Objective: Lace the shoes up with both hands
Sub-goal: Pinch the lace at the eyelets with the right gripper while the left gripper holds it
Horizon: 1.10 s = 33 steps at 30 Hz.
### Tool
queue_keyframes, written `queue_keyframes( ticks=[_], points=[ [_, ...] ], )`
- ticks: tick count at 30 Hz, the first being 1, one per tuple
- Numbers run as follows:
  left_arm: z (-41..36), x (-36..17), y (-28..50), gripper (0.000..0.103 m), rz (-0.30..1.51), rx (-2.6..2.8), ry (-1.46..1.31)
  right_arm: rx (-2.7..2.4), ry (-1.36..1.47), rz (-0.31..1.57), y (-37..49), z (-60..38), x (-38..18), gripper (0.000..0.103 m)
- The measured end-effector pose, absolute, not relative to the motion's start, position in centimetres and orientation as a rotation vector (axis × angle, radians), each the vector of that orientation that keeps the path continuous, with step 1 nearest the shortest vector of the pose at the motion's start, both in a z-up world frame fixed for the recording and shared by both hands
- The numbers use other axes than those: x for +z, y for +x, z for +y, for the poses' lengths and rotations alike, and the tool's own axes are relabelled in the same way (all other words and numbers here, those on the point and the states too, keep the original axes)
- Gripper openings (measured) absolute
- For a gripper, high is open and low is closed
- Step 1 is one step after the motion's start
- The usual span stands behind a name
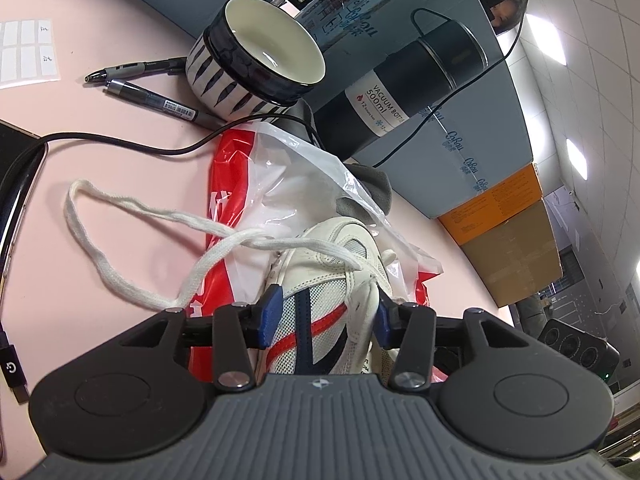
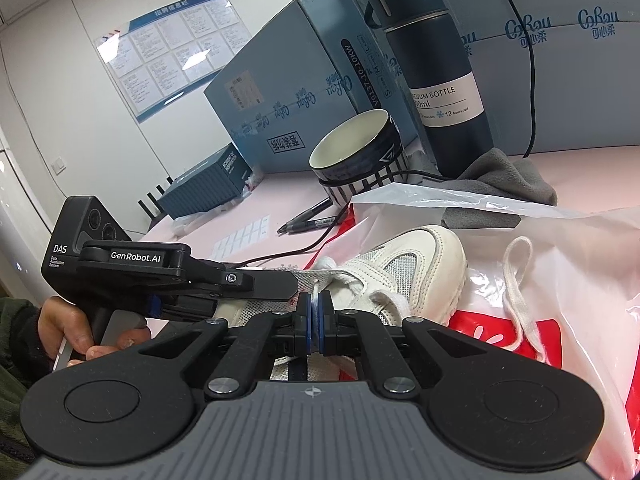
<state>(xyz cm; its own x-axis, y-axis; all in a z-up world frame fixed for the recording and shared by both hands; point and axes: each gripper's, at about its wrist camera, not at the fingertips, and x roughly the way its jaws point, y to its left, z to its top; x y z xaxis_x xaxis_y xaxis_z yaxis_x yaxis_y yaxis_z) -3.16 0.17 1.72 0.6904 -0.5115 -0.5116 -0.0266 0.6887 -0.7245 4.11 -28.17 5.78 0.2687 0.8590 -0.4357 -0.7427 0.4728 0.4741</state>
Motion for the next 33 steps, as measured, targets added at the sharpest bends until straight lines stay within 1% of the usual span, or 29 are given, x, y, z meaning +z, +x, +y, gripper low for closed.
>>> queue_keyframes(
  ticks=[2,9,20,24,26,27,28,30,33],
  points=[
    [0.2,1.6,-3.2,0.046,0.777,-0.303,-0.778,1.087,0.191,0.71,4.1,-28.2,5.8,0.004],
    [0.2,1.5,-3.2,0.046,0.783,-0.303,-0.779,1.084,0.187,0.709,4.3,-28.0,5.7,0.004],
    [0.2,1.3,-3.2,0.052,0.791,-0.304,-0.791,1.092,0.149,0.695,4.7,-27.0,5.9,0.004],
    [0.3,1.3,-3.3,0.054,0.792,-0.297,-0.796,1.098,0.096,0.663,4.5,-26.5,6.4,0.005],
    [0.3,1.3,-3.3,0.054,0.793,-0.299,-0.794,1.095,0.061,0.645,4.3,-26.4,6.8,0.008],
    [0.3,1.3,-3.3,0.054,0.794,-0.298,-0.794,1.089,0.037,0.636,4.2,-26.4,7.1,0.012],
    [0.3,1.3,-3.3,0.054,0.793,-0.298,-0.795,1.088,0.016,0.631,4.0,-26.5,7.4,0.023],
    [0.3,1.3,-3.3,0.054,0.792,-0.297,-0.796,1.096,-0.009,0.625,3.8,-26.8,8.0,0.042],
    [0.3,1.2,-3.3,0.055,0.793,-0.297,-0.801,1.113,-0.094,0.606,2.9,-26.7,9.0,0.042]
  ],
)
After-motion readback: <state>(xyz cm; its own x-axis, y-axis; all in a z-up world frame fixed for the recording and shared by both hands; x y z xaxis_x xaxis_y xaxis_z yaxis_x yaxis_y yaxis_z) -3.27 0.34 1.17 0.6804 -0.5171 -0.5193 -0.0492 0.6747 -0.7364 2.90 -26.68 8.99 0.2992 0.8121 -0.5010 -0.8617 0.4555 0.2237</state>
